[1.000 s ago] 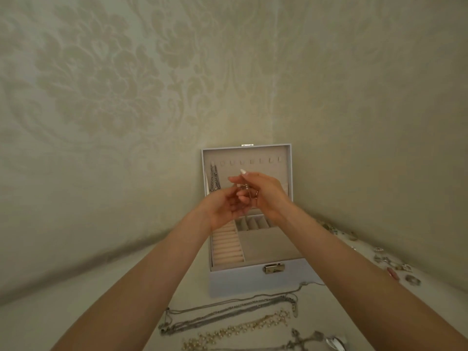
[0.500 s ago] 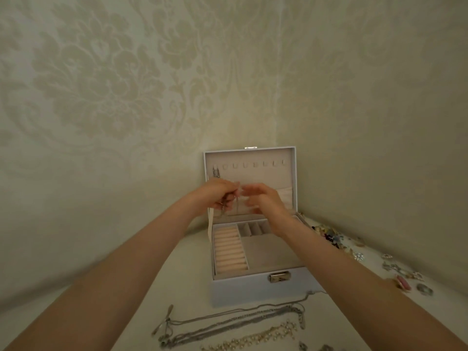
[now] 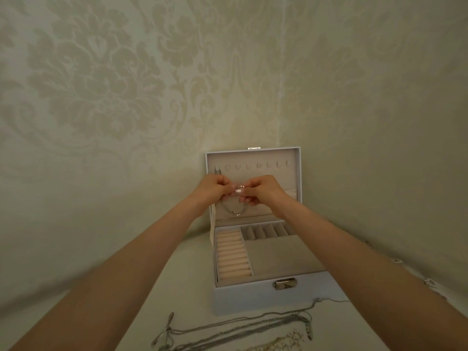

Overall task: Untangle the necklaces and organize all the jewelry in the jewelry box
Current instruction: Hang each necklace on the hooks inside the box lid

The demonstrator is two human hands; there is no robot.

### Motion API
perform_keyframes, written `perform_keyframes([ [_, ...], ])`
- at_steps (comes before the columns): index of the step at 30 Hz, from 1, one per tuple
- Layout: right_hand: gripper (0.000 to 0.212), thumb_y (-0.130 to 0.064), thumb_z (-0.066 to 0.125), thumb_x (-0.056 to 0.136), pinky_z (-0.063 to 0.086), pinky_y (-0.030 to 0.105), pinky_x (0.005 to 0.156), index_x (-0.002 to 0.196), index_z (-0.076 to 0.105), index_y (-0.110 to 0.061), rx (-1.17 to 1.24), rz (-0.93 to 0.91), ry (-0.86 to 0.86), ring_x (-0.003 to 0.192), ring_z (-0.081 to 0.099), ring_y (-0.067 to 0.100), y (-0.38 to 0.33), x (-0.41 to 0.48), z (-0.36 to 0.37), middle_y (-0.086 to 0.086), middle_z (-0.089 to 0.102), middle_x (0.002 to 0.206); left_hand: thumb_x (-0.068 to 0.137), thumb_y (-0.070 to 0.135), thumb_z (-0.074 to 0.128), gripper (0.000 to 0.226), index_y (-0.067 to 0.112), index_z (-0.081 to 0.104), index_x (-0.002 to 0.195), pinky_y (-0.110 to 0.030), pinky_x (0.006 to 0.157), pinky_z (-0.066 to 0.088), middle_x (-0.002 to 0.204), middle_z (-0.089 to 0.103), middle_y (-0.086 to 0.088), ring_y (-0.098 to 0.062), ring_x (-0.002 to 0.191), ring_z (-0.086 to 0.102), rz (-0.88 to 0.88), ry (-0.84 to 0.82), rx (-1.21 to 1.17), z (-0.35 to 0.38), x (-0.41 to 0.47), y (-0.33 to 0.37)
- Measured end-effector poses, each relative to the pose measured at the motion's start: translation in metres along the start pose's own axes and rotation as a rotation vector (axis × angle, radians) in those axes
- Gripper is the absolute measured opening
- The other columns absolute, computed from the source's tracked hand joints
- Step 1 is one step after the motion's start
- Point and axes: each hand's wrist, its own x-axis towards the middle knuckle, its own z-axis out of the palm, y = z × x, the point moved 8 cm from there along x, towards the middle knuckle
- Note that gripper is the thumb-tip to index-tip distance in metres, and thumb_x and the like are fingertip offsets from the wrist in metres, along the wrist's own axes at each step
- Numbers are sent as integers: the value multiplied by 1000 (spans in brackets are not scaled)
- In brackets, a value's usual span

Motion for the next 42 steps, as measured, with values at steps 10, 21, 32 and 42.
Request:
perform_keyframes([
  [10, 9, 5, 71, 77, 46, 13, 43, 84, 67, 0, -146, -178, 228, 39, 55, 1, -20, 23, -10, 4, 59, 56, 80, 22, 72, 12, 16, 61, 78, -30, 65, 47, 74, 64, 0, -17, 71, 61, 111, 459, 387, -26, 11, 8],
  [21, 8, -12, 62, 81, 48, 33, 74, 73, 63, -11, -278, -259, 527, 78, 63, 21, -41, 46, -2, 7, 70, 75, 92, 20, 49, 15, 7, 56, 96, -35, 64, 32, 93, 66, -11, -32, 90, 59, 140, 715, 653, -32, 12, 30],
  [32, 32, -8, 65, 81, 42, 30, 68, 58, 46, -20, -199, -219, 535, 74, 54, 17, -28, 46, 0, 5, 63, 76, 96, 19, 43, 20, 4, 55, 100, -33, 63, 30, 98, 65, -14, -32, 90, 59, 174, 636, 833, -18, 19, 25],
  [42, 5, -7, 65, 82, 48, 36, 73, 78, 65, -4, -372, -437, 451, 74, 61, 22, -47, 39, -1, 8, 67, 75, 95, 11, 44, 12, 4, 53, 91, -33, 58, 29, 87, 63, -12, -29, 74, 58, 318, 701, 782, -28, 16, 34],
])
